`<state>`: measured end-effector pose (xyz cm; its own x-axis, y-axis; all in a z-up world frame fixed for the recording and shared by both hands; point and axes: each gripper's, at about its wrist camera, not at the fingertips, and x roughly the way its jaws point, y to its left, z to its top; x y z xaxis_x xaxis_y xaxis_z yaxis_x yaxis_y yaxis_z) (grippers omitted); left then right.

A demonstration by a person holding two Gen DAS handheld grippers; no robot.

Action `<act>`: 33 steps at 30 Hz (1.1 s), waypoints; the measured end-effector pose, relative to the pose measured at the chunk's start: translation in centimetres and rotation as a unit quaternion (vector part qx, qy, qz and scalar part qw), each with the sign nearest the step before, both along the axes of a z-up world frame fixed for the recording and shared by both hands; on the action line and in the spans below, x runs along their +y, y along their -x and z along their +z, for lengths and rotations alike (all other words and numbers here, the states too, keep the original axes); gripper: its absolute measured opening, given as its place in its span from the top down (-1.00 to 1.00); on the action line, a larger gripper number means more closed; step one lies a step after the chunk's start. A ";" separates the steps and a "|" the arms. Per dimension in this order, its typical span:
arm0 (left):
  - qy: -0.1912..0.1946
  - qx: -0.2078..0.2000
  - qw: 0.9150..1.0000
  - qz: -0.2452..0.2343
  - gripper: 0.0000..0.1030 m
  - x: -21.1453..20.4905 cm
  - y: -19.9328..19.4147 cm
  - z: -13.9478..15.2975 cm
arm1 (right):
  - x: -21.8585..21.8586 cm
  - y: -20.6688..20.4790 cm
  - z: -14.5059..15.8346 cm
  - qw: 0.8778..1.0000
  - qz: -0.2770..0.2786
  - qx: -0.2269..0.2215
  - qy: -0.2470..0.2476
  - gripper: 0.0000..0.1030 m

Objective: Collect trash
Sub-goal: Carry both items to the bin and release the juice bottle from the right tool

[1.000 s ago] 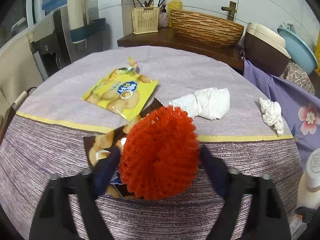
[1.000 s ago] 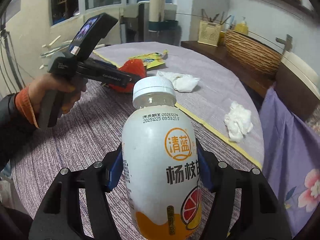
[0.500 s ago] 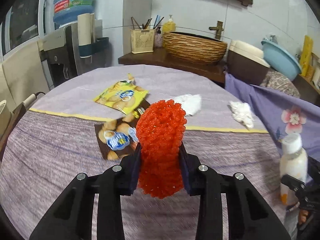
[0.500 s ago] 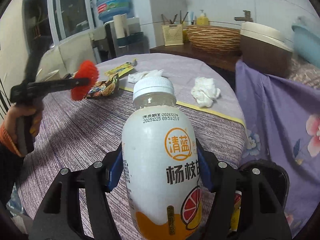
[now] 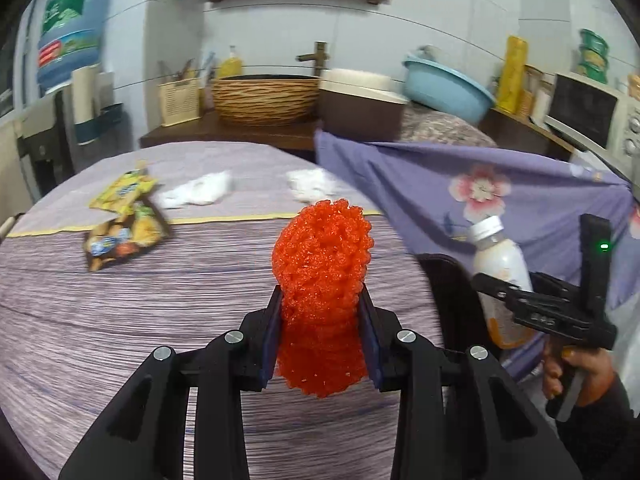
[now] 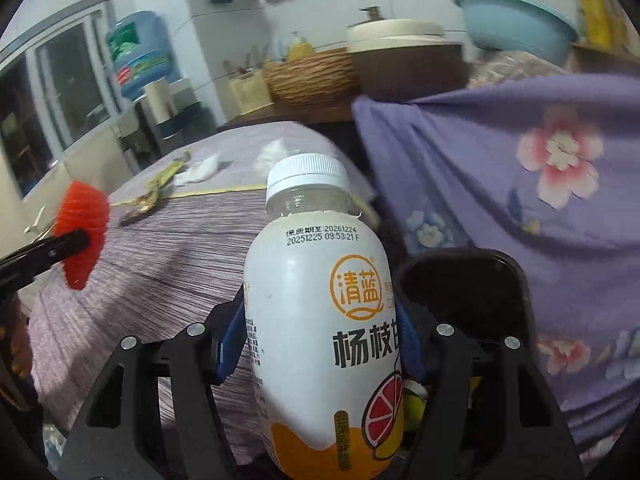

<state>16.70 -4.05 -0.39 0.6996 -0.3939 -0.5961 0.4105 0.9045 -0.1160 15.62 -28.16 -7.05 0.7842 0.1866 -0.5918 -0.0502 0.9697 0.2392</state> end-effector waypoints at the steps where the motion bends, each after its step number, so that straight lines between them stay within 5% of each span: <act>1: 0.004 0.001 1.000 -0.011 0.32 -1.0 0.3 -0.1 | -0.7 0.3 -0.4 1.000 -0.014 0.003 0.008 -0.24; 11: 0.027 0.042 0.991 -0.128 0.32 -12.1 2.0 -3.5 | -7.6 -0.2 -9.7 0.987 -0.105 0.113 0.034 -0.24; 21: -0.003 0.069 0.987 -0.148 0.32 -15.8 2.4 -7.1 | -11.4 -4.2 -18.5 0.964 -0.147 0.223 -0.001 -0.24; 33: -0.026 0.083 0.985 -0.152 0.32 -17.3 1.9 -8.9 | -11.1 -3.3 -17.2 0.969 -0.140 0.204 0.016 -0.38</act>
